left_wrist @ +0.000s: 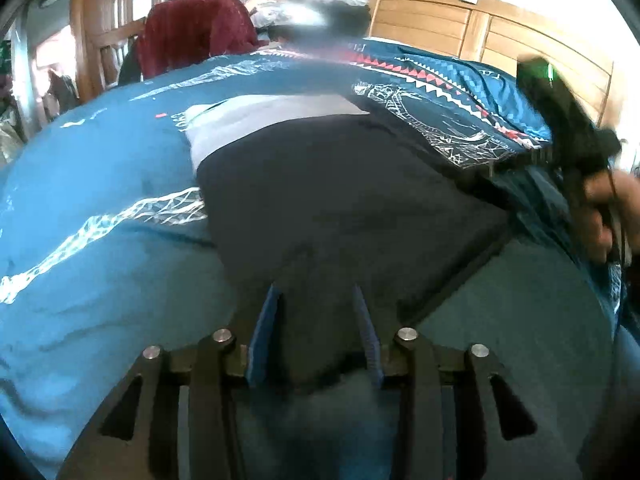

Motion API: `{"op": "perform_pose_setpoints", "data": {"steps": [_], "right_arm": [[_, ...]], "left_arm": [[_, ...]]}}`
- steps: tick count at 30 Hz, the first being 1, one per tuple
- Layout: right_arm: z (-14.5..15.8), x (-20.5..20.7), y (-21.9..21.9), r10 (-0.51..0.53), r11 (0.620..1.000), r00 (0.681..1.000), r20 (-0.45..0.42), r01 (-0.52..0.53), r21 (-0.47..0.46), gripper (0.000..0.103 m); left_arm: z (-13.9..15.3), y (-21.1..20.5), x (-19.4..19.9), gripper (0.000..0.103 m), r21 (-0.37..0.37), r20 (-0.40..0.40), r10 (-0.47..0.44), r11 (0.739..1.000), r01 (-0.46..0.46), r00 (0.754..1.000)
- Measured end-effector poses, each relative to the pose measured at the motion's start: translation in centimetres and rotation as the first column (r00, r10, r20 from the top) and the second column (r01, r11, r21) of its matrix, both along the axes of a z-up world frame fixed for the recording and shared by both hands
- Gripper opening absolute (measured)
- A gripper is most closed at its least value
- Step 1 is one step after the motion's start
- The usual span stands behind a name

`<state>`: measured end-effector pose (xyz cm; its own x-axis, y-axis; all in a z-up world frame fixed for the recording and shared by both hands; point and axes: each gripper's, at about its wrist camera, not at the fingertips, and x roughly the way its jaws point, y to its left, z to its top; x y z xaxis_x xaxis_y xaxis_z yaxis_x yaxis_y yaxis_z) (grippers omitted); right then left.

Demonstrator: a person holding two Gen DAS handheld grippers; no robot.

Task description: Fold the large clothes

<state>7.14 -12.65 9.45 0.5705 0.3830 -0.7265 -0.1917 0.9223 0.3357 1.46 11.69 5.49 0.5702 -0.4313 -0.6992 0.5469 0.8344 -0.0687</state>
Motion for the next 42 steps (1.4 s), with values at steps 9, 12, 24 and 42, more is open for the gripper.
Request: {"op": "perform_pose_setpoints", "data": {"steps": [9,12,24,42], "right_arm": [[-4.5,16.5,-0.5,-0.044,0.996,0.983,-0.180,0.028,-0.091,0.011],[-0.5,12.0,-0.7,-0.042,0.992,0.996,-0.083,0.031,-0.124,0.018],[-3.0,-13.1,-3.1,-0.251,0.949,0.966,0.054,0.257,-0.181,0.095],[-7.6,-14.3,-1.9,-0.246,0.927,0.968,0.045,0.248,-0.282,0.103]], "left_arm": [[-0.9,-0.1,0.0,0.056,0.006,-0.040,0.051,0.999,-0.051,0.998],[-0.2,0.2,-0.8,0.058,0.016,-0.033,0.071,0.997,-0.071,0.997],[-1.2,0.5,-2.2,0.076,0.075,-0.034,0.387,0.921,-0.383,0.922],[-3.6,-0.6,-0.7,0.103,0.160,-0.065,0.429,0.896,-0.415,0.901]]}}
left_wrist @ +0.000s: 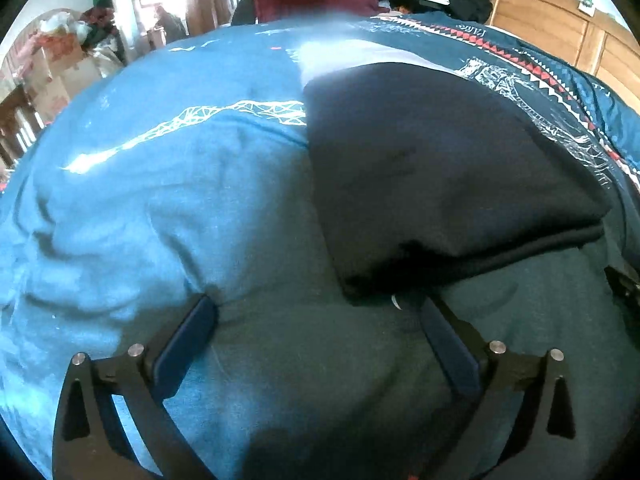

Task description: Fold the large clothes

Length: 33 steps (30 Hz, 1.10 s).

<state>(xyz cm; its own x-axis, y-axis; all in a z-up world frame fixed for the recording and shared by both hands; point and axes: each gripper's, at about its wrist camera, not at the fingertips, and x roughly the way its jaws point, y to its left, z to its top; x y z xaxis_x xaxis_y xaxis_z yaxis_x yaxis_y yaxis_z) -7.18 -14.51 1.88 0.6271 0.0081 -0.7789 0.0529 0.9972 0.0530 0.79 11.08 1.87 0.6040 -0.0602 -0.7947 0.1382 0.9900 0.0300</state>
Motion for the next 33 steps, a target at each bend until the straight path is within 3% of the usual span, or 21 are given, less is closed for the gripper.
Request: {"op": "perform_pose_setpoints", "data": {"steps": [21,33], "right_arm": [[-0.8,0.2,-0.1,0.003,1.000,1.000,-0.012,-0.003,-0.002,0.103],[0.5,0.5,0.4,0.012,1.000,0.998,-0.068,-0.013,-0.024,0.103]], "left_arm": [[-0.6,0.5,0.5,0.103,-0.040,0.024,0.019,0.999,-0.018,1.000],[0.2,0.7,1.0,0.103,-0.065,-0.027,0.017,0.998,-0.019,1.000]]}}
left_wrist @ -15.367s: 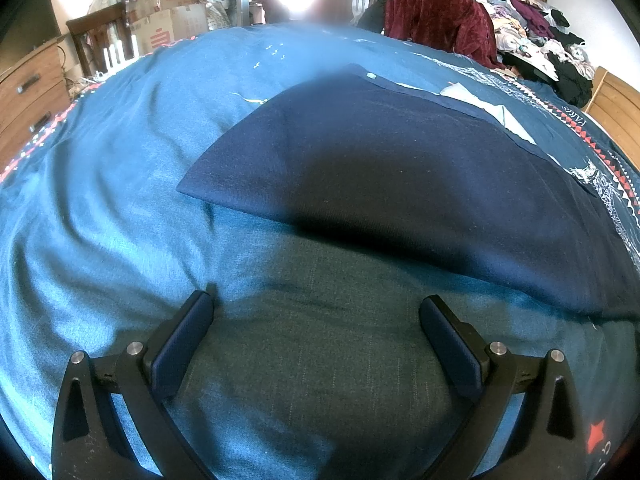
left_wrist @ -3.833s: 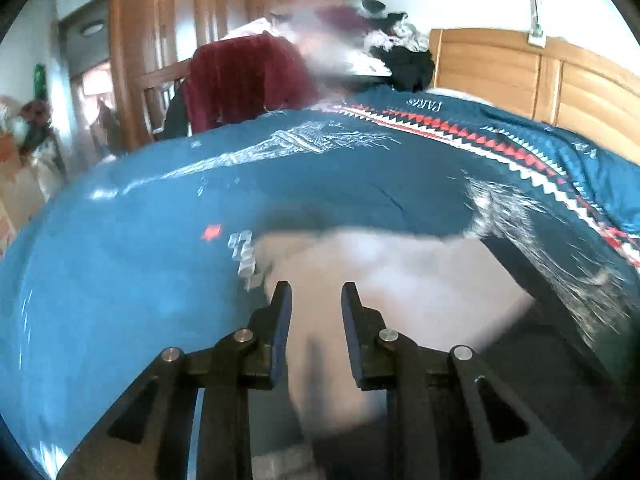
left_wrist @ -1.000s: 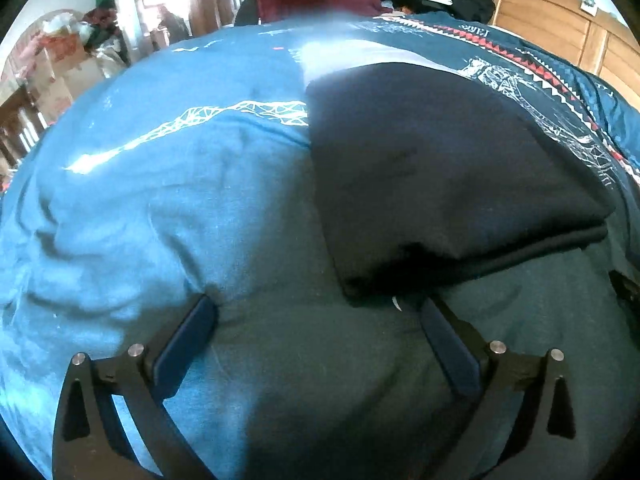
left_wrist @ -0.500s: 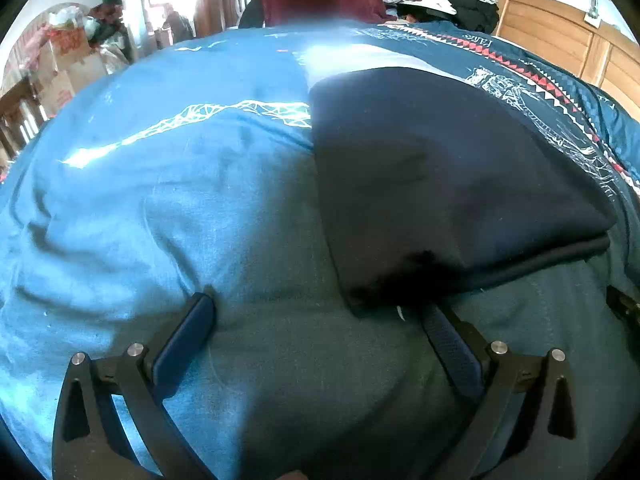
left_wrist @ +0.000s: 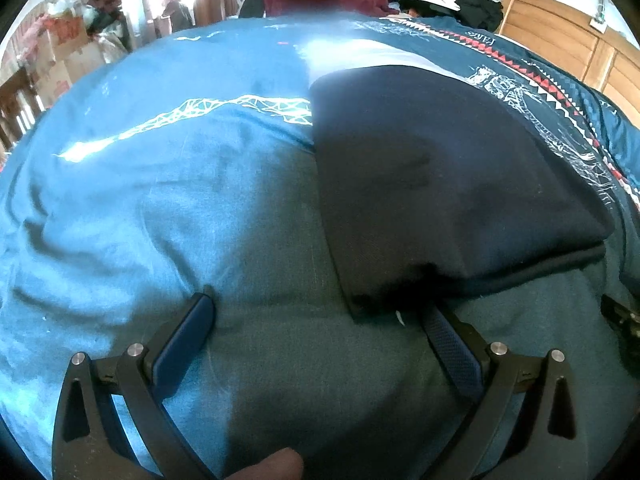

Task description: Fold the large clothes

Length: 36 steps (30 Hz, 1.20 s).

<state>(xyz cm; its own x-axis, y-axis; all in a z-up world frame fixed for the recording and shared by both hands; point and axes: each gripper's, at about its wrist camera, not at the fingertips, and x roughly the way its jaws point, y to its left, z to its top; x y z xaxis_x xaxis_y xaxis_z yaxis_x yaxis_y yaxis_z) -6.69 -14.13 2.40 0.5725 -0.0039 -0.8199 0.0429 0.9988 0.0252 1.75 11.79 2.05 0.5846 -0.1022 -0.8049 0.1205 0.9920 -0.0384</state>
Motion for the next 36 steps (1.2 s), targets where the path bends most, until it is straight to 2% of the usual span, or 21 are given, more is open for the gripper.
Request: {"op": "perform_pose_setpoints", "data": {"steps": [2,4,8,9,11,13,14,15,16,17,19,21,25,28,36], "right_arm": [[1.5,-0.5,0.4,-0.002,1.000,1.000,0.014,0.002,-0.021,0.103],[4.1,-1.4,1.0,0.001,1.000,0.998,0.056,0.000,-0.026,0.103],[12.6,-3.9,2.9,0.018,1.000,0.980,0.199,-0.016,-0.014,0.103],[14.7,-4.4,3.5,0.024,1.000,0.971,0.237,-0.020,-0.016,0.103],[19.9,-6.1,4.8,0.034,0.999,0.941,0.336,-0.025,-0.033,0.103],[23.9,-7.5,5.7,0.036,0.999,0.911,0.412,-0.019,-0.046,0.103],[25.7,-8.2,6.2,0.037,0.999,0.896,0.442,-0.018,-0.047,0.103],[27.2,-8.8,6.8,0.032,0.999,0.886,0.463,-0.015,-0.040,0.103],[28.0,-9.1,7.2,0.023,0.999,0.885,0.465,-0.008,-0.034,0.103],[28.4,-9.1,7.7,0.014,1.000,0.889,0.458,0.000,-0.029,0.103],[28.5,-9.0,8.5,0.005,0.999,0.897,0.441,0.010,-0.033,0.103],[27.9,-8.7,9.1,-0.014,0.998,0.911,0.413,0.040,-0.055,0.103],[26.9,-8.8,8.8,-0.057,0.996,0.926,0.373,0.076,-0.036,0.103],[26.6,-9.1,8.3,-0.067,0.997,0.936,0.346,0.078,-0.018,0.103],[26.2,-9.4,8.2,-0.055,0.997,0.944,0.326,0.072,-0.040,0.103]], "left_arm": [[0.7,0.1,-0.4,0.103,0.011,-0.010,0.006,1.000,-0.006,1.000],[2.6,0.4,-1.2,0.103,0.022,0.018,0.022,0.999,-0.023,1.000],[10.0,0.7,-4.1,0.103,-0.004,0.178,0.040,0.999,-0.040,0.983],[13.4,0.7,-5.3,0.103,-0.009,0.251,0.044,0.999,-0.043,0.967],[18.0,0.8,-7.3,0.103,-0.026,0.356,0.050,0.999,-0.044,0.933],[23.4,0.8,-10.2,0.103,-0.036,0.466,0.091,0.996,-0.084,0.880],[24.9,0.7,-11.3,0.103,-0.032,0.502,0.112,0.993,-0.111,0.858],[26.9,0.6,-13.1,0.103,-0.035,0.549,0.142,0.989,-0.147,0.824],[27.7,0.8,-13.9,0.103,-0.057,0.558,0.156,0.987,-0.150,0.815],[28.3,0.8,-14.4,0.103,-0.082,0.553,0.162,0.987,-0.140,0.817],[28.9,0.6,-15.0,0.103,-0.095,0.519,0.152,0.988,-0.120,0.841],[28.8,0.1,-15.2,0.103,-0.075,0.506,0.141,0.990,-0.120,0.851],[28.1,-1.4,-15.4,0.103,-0.034,0.468,0.087,0.996,-0.081,0.879],[27.5,-1.7,-15.6,0.103,-0.041,0.458,0.097,0.995,-0.088,0.883],[27.0,-2.5,-15.8,0.103,-0.035,0.450,0.082,0.997,-0.074,0.889]]}}
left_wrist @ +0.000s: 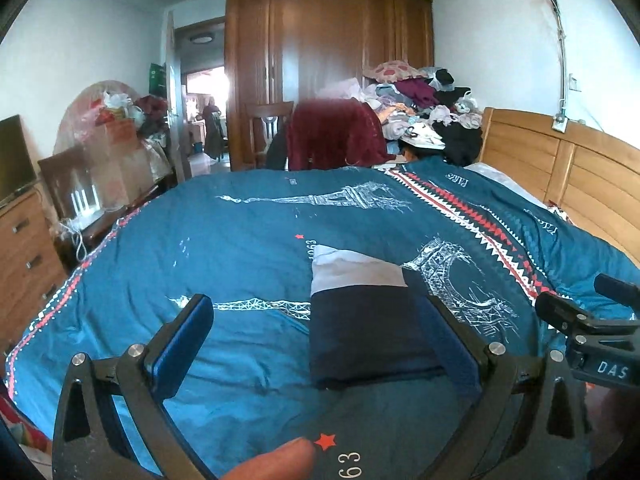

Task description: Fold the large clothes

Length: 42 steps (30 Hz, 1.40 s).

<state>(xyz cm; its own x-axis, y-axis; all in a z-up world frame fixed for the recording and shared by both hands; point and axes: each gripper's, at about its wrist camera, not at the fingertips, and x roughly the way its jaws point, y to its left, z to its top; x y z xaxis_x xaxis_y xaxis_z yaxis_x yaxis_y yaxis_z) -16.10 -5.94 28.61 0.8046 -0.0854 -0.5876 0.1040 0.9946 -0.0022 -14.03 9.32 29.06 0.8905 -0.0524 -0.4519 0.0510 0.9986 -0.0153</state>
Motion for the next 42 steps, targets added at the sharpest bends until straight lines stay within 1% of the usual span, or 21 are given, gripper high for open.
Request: {"op": "perform_pose_setpoints", "data": {"steps": [13,20,35,42], "right_arm": [[-0.6,0.4,0.5,0.025,0.999,1.000,-0.016,-0.025,0.023,0.103],[-1.1,0.8,0.4,0.032,0.999,0.999,-0.028,-0.031,0.027,0.103],[-1.6,1.9,0.5,0.038,0.999,0.998,-0.044,-0.037,0.028,0.103],[-2.3,1.4,0.4,0.028,0.999,0.998,-0.052,-0.026,0.023,0.103]], "left_arm": [[-0.3,0.0,0.1,0.103,0.024,0.007,0.014,1.000,-0.014,1.000],[-0.8,0.3,0.8,0.103,0.020,-0.011,0.019,1.000,-0.019,1.000],[-1.3,0.6,1.5,0.103,0.020,-0.010,0.040,0.999,-0.040,0.999],[-1.6,0.7,1.8,0.103,0.022,-0.017,0.030,0.999,-0.029,0.999]]}}
